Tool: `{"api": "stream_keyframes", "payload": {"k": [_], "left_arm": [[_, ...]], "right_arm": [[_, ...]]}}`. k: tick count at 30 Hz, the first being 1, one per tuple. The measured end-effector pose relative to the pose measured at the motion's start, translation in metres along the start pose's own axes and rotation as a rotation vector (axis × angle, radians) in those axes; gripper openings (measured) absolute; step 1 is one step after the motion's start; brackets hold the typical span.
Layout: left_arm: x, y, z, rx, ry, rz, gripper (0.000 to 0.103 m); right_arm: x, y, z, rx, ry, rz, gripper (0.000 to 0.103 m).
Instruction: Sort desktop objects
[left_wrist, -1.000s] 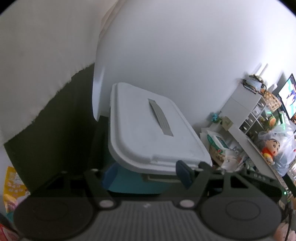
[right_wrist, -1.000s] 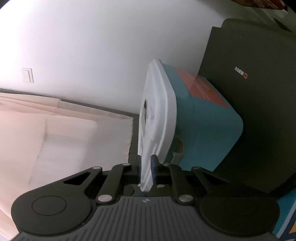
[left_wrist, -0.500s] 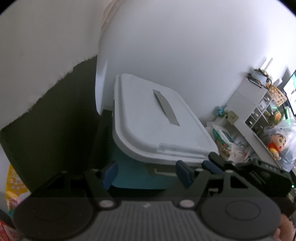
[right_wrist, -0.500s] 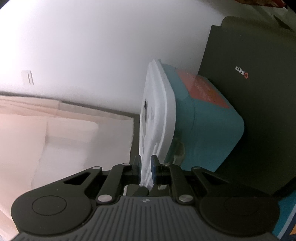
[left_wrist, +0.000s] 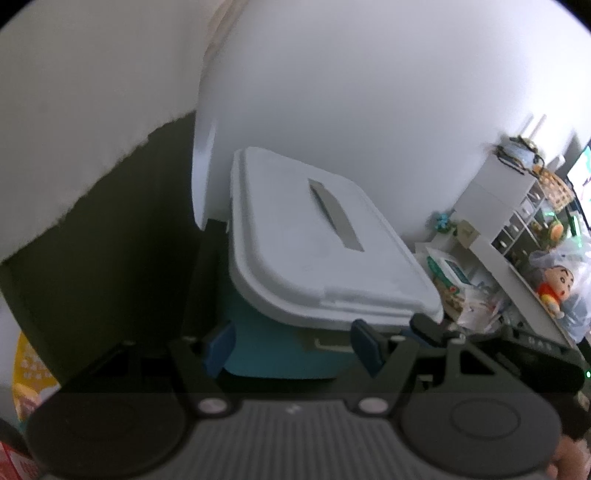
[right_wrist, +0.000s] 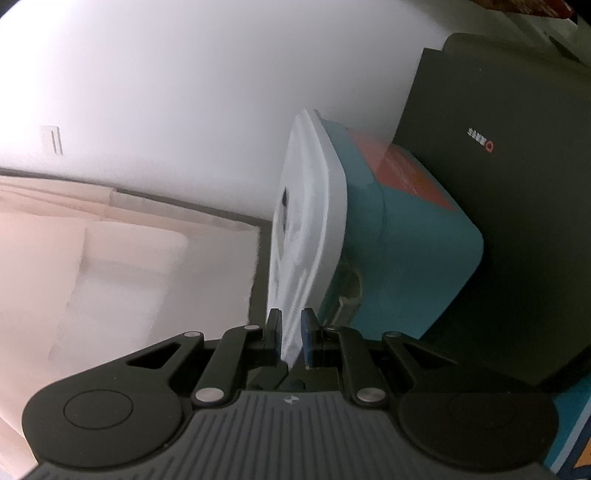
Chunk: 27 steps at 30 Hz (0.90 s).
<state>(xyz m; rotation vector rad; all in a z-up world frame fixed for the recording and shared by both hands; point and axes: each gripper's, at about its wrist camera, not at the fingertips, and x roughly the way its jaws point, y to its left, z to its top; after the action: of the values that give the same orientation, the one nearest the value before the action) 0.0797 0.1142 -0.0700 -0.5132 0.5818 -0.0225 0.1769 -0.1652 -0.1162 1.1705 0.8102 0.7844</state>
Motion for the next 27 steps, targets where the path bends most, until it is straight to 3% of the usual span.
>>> {"api": "stream_keyframes", "payload": {"k": [19,23,27], "left_arm": [[0.042,0.020,-0.004,0.000,0.012,0.025,0.072],[0.049,0.021,-0.005,0.001,0.015,0.030,0.072],[0.053,0.020,-0.005,0.008,0.009,0.024,0.072]], "right_arm": [[0.011,-0.013,0.013,0.030,-0.032,-0.001,0.014],[0.007,-0.022,0.016,0.092,-0.073,0.015,0.019],[0.003,-0.021,0.013,0.067,-0.061,0.014,0.019]]}}
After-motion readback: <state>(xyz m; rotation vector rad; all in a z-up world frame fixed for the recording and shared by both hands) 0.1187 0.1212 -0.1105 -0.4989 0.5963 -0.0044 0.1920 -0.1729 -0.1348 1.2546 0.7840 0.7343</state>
